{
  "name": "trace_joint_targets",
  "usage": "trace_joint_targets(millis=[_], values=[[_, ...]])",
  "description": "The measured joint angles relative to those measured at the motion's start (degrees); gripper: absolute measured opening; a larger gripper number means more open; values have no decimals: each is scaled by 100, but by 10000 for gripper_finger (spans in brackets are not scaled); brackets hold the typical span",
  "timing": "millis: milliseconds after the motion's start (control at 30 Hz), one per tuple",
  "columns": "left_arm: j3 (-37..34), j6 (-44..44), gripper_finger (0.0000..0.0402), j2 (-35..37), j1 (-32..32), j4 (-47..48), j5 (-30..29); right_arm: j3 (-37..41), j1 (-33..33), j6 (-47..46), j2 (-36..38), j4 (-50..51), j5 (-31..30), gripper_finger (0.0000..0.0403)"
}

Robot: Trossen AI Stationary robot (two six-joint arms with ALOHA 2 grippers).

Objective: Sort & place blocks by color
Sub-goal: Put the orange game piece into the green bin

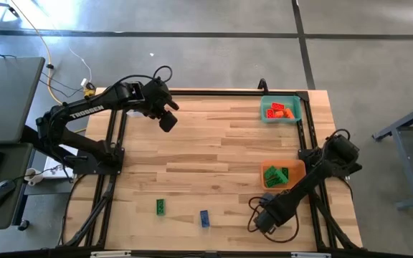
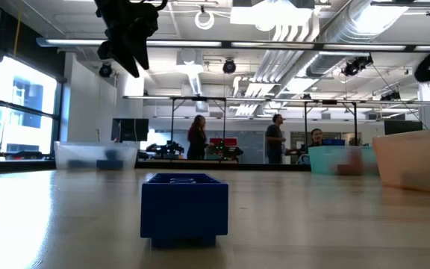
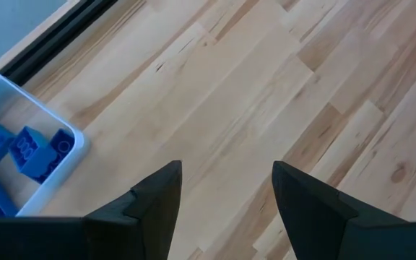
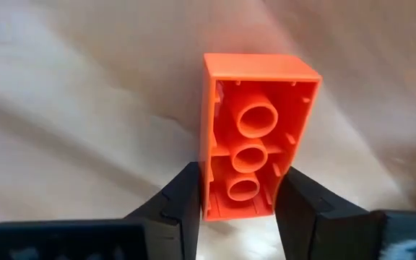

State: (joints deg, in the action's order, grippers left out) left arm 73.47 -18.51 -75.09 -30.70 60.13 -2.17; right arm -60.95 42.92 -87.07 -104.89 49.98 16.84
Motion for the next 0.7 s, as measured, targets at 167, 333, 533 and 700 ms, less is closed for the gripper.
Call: trace_joint_targets(millis=[167,333,533,700], values=[[0,278,202,0,0,-5,-158,0,-207,55,424,-632,-281,112],[0,663,202,0,-4,-43,-686,0,-577,58,895,-1215,-788,112],[0,1270,202,0,-86,-45,-1187,0,-1354,367,1442,-1268,-1489,112],[0,1441,202,0,-218,-45,-1217,0,-2192,1017,1836,-1270,-2078,112]])
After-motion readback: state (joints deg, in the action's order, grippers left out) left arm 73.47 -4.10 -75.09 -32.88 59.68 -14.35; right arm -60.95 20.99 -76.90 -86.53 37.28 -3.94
